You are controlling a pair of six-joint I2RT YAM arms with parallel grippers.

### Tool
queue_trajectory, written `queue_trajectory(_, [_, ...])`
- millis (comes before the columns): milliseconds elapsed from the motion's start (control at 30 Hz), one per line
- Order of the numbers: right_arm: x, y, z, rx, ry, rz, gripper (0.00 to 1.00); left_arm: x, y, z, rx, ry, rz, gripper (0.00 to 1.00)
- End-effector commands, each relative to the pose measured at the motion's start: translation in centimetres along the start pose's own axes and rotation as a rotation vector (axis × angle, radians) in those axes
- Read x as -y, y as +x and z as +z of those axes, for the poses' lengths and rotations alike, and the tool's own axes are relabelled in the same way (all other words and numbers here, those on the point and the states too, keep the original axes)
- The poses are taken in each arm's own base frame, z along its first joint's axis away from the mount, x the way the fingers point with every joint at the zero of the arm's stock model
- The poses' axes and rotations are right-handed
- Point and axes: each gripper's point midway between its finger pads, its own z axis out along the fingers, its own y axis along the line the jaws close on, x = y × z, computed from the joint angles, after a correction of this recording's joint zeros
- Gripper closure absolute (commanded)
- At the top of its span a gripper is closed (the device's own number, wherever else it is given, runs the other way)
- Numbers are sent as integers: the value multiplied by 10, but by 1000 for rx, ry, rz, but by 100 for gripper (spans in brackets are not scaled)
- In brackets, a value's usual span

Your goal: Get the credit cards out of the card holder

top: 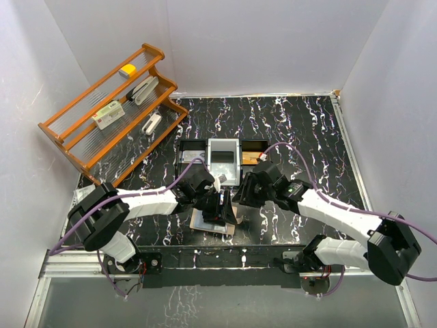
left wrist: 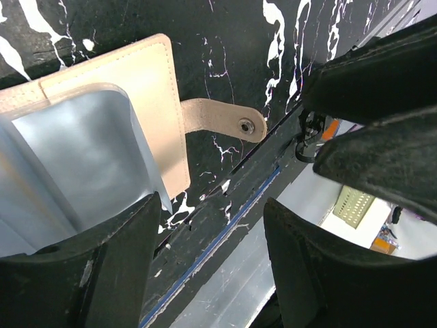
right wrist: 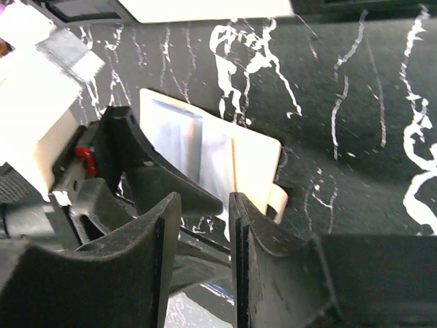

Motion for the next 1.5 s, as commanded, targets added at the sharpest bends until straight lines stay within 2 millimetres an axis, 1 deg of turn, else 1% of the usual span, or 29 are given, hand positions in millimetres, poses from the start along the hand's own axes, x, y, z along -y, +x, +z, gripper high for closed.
queue_trajectory(0, [-38,-19,6,29,-114,-29,68,1,4,0,-26,19,-1,39])
queue_trajectory(67, [-42,-14,17,-21,-117,-31,71,2,4,-1,-27,23,7,39])
queue_trajectory(133, [-42,-10,30,-64,-109,-29,74,3,5,-2,-29,28,11,39])
queue_trajectory(233, [-51,-5,43,-110,-155,-21,80,6,7,-2,-42,47,22,39])
queue_trajectory(333, [-60,0,50,-143,-218,-16,82,8,10,0,-62,68,22,39])
queue_trajectory(367, [-60,4,52,-161,-226,-16,82,7,10,0,-65,70,20,39])
queue_trajectory(533, [-52,16,60,-212,-221,-22,83,9,9,-1,-59,72,27,39])
queue_trajectory(633, [-40,28,66,-266,-195,-29,84,9,7,-3,-46,66,37,39])
queue_trajectory(700, [-28,31,68,-266,-148,-25,84,8,6,-6,-35,49,44,39])
queue_trajectory(800, [-15,27,67,-232,-76,-25,84,7,3,-12,-2,24,57,36])
queue_trajectory(900, [3,26,67,-223,13,-35,84,5,-5,-23,67,-16,69,33])
queue_trajectory(1000, [17,28,66,-219,74,-46,85,6,-14,-38,168,-31,76,28])
queue_trajectory(1100, [26,25,61,-193,123,-56,85,-1,-21,-51,241,-91,85,24])
queue_trajectory(1133, [27,23,58,-184,136,-59,84,-5,-23,-56,265,-119,83,23])
queue_trajectory(1200, [30,14,51,-145,167,-65,84,-15,-30,-68,329,-189,70,16])
queue_trajectory(1267, [31,5,43,-100,198,-69,84,-26,-37,-82,396,-264,54,6])
queue_trajectory(1300, [31,1,39,-82,208,-70,83,-31,-41,-89,429,-301,48,2])
queue_trajectory(1367, [26,-6,32,-52,203,-76,83,-40,-47,-102,483,-367,40,1])
queue_trajectory(1467, [6,-14,21,-22,130,-79,81,-51,-53,-117,531,-444,24,1])
